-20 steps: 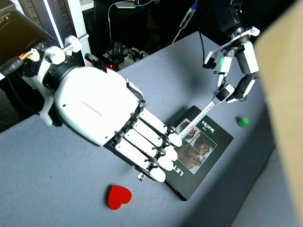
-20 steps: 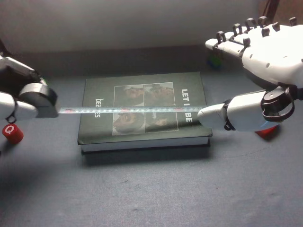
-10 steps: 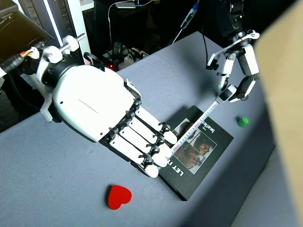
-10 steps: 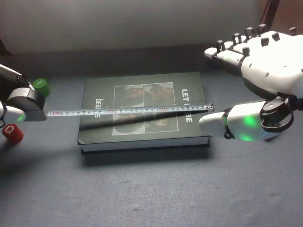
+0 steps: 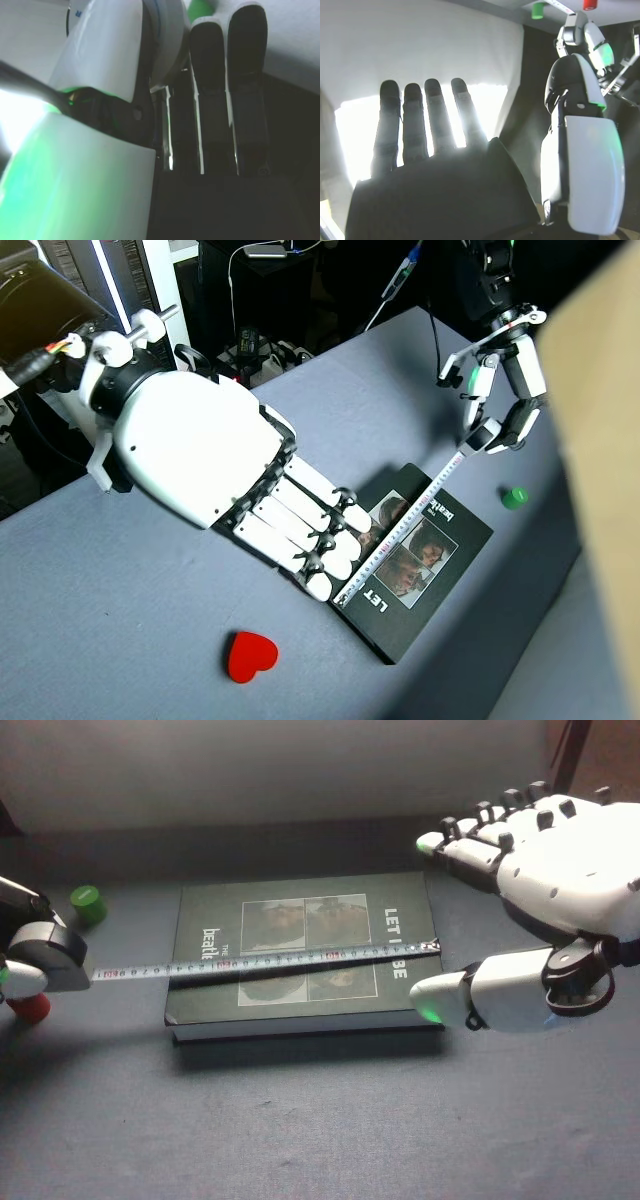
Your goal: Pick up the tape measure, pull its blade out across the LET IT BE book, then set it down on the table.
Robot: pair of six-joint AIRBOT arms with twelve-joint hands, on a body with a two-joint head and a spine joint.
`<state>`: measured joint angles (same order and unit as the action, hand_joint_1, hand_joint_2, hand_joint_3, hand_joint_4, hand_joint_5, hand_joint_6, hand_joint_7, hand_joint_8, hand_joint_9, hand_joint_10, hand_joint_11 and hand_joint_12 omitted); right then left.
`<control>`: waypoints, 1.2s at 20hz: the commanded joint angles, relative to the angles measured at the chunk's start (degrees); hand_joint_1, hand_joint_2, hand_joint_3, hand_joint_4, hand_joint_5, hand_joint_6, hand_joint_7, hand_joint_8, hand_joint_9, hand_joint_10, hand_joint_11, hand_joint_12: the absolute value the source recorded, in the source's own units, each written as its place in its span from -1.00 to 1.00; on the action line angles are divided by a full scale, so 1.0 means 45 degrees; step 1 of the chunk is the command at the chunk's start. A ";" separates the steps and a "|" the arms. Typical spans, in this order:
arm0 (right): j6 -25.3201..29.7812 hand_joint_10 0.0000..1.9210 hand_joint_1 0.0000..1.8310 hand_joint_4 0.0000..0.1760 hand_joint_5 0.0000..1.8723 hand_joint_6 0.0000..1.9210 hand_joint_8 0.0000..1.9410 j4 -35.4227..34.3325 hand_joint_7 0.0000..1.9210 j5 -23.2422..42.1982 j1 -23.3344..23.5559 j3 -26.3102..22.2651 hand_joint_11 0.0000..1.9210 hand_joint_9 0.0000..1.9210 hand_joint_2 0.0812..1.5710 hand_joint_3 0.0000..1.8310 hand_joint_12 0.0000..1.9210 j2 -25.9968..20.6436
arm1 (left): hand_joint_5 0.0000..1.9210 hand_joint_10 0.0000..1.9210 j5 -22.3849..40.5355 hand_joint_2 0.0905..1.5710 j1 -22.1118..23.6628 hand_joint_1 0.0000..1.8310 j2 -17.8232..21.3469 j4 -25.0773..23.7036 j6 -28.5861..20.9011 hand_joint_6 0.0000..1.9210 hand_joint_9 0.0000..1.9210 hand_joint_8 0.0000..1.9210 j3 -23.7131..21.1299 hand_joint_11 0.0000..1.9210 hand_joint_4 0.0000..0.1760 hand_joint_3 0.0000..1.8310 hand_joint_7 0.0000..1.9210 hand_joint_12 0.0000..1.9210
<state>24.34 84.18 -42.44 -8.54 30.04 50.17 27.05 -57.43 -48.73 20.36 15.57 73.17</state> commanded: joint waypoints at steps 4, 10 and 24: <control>-0.0545 -1.00 -0.86 -0.40 -0.99 -1.00 -1.00 0.0888 -0.96 0.1297 -0.0161 -0.0135 -1.00 -0.99 0.30 -1.00 -0.51 -0.0135 | -0.05 0.41 0.1587 0.40 -0.0113 0.50 -0.0013 0.0115 -0.0236 -0.14 -0.07 0.09 0.0242 -0.09 -1.00 -1.00 -0.01 0.26; -0.0519 -1.00 -0.84 -0.41 -0.97 -1.00 -1.00 0.0883 -0.97 0.1536 -0.0375 -0.0228 -1.00 -1.00 0.30 -1.00 -0.59 -0.0184 | -0.09 0.42 0.1621 0.41 -0.0113 0.50 -0.0043 -0.0029 -0.0236 -0.10 -0.09 0.09 0.0231 -0.08 -1.00 -1.00 0.01 0.26; -0.1037 -0.99 -0.82 -0.49 -0.96 -1.00 -1.00 -0.1404 -0.92 -0.0853 0.0245 -0.0966 -1.00 -0.96 0.30 -1.00 -0.46 -0.0210 | -0.08 0.42 0.1209 0.41 0.0991 0.50 0.0624 -0.0254 -0.0004 -0.10 -0.09 0.08 -0.0900 -0.09 -1.00 -1.00 0.02 0.26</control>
<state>19.40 74.35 -46.48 -8.03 26.04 49.50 26.83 -53.04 -46.11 18.46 16.08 68.23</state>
